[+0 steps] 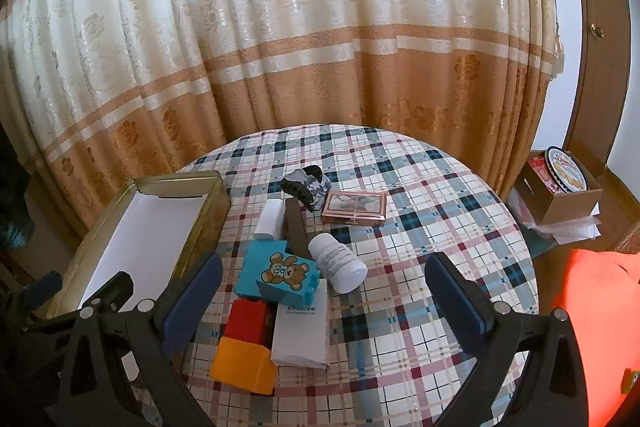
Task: Organize rigid objects
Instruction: 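Move the left gripper to the orange cube block and grasp it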
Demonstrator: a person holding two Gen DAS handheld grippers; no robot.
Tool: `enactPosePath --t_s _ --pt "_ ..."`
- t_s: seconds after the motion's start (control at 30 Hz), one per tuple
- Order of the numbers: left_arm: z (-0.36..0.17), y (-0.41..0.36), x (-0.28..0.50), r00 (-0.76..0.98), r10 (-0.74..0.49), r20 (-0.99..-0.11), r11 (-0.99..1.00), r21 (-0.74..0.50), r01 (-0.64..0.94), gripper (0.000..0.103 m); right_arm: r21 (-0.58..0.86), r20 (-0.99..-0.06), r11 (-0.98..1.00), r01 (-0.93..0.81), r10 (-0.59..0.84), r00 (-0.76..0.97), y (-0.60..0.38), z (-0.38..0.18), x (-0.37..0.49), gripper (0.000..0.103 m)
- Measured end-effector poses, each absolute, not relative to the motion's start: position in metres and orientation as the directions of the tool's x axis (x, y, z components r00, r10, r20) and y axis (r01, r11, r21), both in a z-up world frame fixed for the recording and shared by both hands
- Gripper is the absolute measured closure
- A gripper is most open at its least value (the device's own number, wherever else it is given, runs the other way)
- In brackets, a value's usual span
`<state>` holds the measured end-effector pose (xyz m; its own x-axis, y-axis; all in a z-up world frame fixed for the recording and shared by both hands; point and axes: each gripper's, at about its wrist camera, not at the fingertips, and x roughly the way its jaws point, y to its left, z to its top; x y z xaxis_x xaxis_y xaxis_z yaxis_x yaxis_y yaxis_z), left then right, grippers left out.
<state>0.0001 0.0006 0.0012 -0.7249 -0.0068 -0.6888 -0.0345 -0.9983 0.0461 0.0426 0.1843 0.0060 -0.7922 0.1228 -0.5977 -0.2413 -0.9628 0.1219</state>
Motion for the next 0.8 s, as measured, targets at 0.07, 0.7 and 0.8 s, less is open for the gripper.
enactPosePath --t_s 0.07,0.7,0.8 --pt "0.0 0.001 0.001 -0.725 -0.006 -0.689 -0.998 0.046 -0.035 0.001 0.122 -0.597 -0.963 -0.241 0.123 -0.793 0.185 0.006 0.043 0.0" --pt "0.004 0.002 0.006 -0.73 0.019 -0.683 -0.997 0.037 -0.062 0.0 0.08 -0.612 -0.952 -0.296 0.188 -0.768 0.207 0.001 0.047 0.001" --pt "0.003 0.006 0.005 -0.716 0.051 -0.696 -0.996 0.016 -0.086 0.0 0.081 -0.619 -0.944 -0.32 0.204 -0.759 0.219 -0.002 0.05 0.001"
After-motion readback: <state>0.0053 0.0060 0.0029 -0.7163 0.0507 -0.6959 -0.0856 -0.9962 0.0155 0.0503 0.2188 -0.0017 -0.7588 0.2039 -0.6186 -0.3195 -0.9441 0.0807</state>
